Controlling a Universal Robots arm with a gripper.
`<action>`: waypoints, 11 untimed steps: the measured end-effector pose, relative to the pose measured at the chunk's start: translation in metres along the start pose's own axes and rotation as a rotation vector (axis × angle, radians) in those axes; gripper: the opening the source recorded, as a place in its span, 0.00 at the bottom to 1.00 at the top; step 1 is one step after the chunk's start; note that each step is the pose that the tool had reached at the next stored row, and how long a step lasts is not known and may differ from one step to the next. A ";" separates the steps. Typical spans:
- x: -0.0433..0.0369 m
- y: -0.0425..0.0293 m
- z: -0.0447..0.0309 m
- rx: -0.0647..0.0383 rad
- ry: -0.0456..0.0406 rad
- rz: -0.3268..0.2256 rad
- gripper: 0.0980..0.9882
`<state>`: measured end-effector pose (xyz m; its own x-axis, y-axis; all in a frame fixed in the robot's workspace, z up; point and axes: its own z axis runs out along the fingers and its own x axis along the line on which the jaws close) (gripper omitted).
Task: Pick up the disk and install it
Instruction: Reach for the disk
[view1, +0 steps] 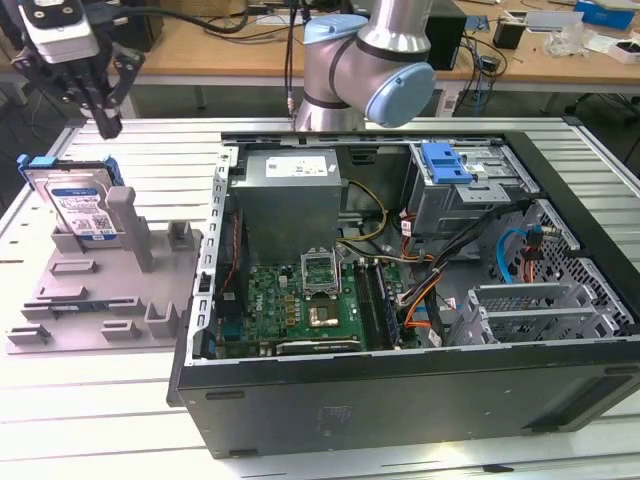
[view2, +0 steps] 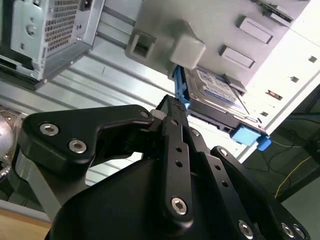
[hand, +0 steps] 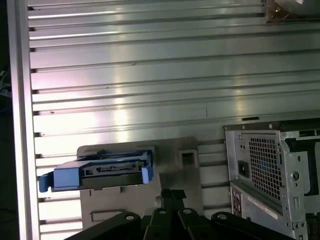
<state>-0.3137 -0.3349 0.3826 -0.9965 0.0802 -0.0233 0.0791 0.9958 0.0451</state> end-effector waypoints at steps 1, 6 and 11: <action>0.0036 0.0005 0.0003 0.000 0.0000 0.000 0.01; 0.0265 0.0040 0.0018 0.000 0.0000 0.001 0.01; 0.0390 0.0066 0.0027 0.000 -0.0001 0.001 0.01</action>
<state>-0.3519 -0.3251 0.3793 -0.9964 0.0816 -0.0234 0.0805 0.9957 0.0451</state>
